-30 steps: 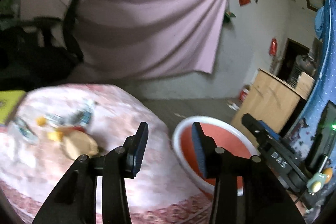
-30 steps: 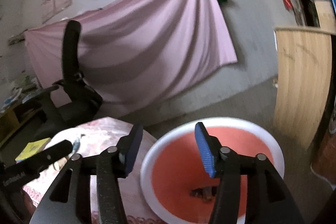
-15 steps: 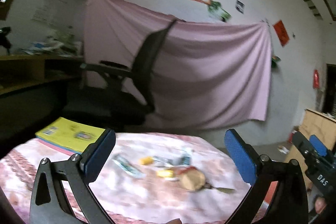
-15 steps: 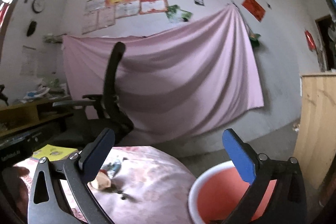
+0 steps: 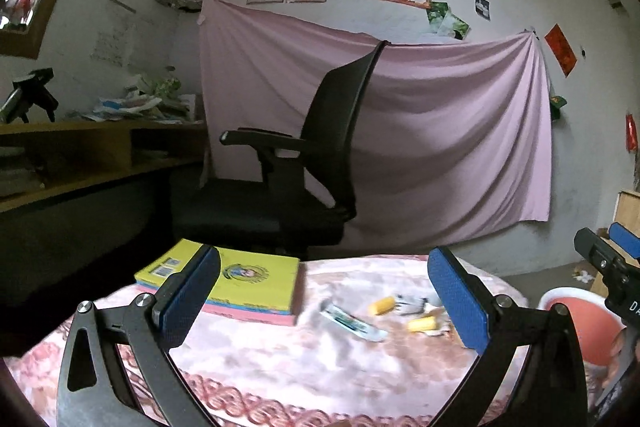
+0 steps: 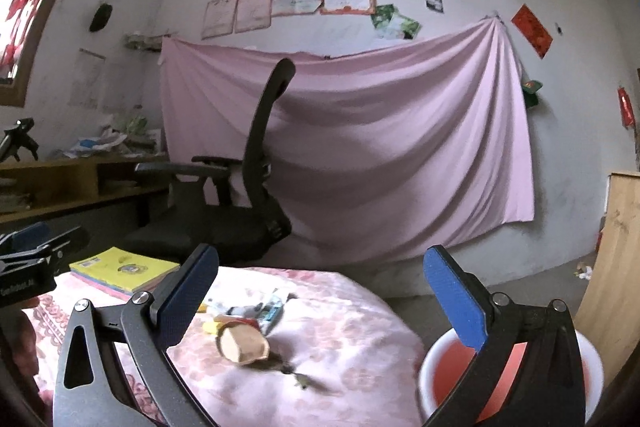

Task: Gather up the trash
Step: 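Move both open tools back over the table, then grasp the brown paper cup with the right tool while the left tool grasps the toothpaste tube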

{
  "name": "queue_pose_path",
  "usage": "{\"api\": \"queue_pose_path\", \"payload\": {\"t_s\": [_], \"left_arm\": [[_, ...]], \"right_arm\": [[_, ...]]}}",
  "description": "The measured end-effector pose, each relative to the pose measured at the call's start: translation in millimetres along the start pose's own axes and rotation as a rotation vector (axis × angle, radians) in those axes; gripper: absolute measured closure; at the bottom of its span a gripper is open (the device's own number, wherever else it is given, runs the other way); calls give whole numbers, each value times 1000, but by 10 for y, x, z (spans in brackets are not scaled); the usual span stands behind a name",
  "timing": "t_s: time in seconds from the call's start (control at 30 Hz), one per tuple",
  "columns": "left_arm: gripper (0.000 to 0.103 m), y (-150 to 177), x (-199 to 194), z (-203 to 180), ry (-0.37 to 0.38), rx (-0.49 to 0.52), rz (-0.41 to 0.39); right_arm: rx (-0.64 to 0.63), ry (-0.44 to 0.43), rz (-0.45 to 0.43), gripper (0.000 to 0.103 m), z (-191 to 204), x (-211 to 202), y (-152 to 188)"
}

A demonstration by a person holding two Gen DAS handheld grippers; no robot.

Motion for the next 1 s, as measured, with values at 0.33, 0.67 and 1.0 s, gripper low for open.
{"api": "queue_pose_path", "payload": {"t_s": [0.33, 0.67, 1.0], "left_arm": [[1, 66, 482, 210, 59, -20, 133], [36, 299, 1051, 42, 247, -15, 432], [55, 459, 1413, -59, 341, -81, 617]], "right_arm": [[-4, -28, 268, 0, 163, 584, 216], [9, -65, 560, 24, 200, 959, 512], [-50, -41, 693, 49, 291, 1138, 693]]}}
Point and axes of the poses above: each gripper's, at about its wrist camera, not at the fingertips, and x roughly the way its jaws point, z to its left, y to its underside, the point moved 1 cm from there along x, roughly the way its jaws point, and after that the axes turned 15 degrees about x, right-handed, at the moved point
